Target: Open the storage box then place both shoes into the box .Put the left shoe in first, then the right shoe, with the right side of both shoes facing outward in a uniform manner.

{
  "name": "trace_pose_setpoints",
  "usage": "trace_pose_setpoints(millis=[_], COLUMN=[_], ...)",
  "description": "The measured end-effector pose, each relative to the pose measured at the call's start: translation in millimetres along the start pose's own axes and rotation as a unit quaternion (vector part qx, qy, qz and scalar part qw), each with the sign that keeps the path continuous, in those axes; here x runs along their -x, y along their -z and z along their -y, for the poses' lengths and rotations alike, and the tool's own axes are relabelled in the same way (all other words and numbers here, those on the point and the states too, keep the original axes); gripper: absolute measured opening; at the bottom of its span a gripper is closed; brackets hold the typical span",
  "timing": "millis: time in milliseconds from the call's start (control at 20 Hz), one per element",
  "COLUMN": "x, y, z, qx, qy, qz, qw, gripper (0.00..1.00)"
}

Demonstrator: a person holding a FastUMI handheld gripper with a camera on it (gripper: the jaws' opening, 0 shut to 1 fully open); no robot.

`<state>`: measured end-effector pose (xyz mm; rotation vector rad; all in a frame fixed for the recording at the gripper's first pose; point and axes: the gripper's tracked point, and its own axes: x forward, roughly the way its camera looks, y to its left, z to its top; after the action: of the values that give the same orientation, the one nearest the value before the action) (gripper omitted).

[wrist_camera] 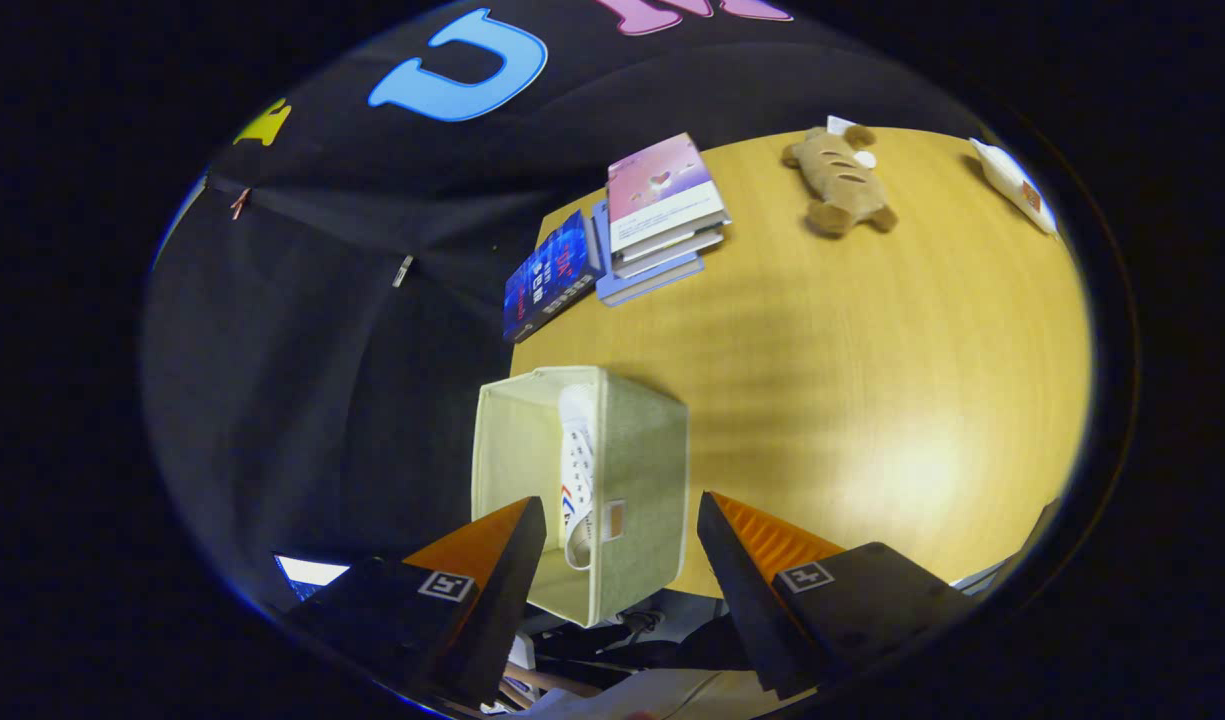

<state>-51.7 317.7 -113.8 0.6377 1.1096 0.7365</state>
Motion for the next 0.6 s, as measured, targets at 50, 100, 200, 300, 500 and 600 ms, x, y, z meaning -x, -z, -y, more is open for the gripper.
trace_pose_setpoints(millis=[50, 100, 200, 300, 500, 600], x=[7.3, 14.2, 32.1, 51.1, 85.0, 101.1], y=[-5.2, -10.2, -21.6, -33.8, -45.9, -51.5], z=[14.5, 28.8, 57.1, 85.9, 131.1, 144.7], qx=[0.002, 0.002, 0.003, 0.015, 0.053, 0.064], qy=[0.013, 0.025, 0.050, 0.078, 0.133, 0.148], qz=[0.015, 0.029, 0.060, 0.097, 0.162, 0.191], qw=[1.000, 0.999, 0.997, 0.992, 0.976, 0.968], gripper=[0.97, 0.97, 0.97, 0.97, 0.99, 0.99])
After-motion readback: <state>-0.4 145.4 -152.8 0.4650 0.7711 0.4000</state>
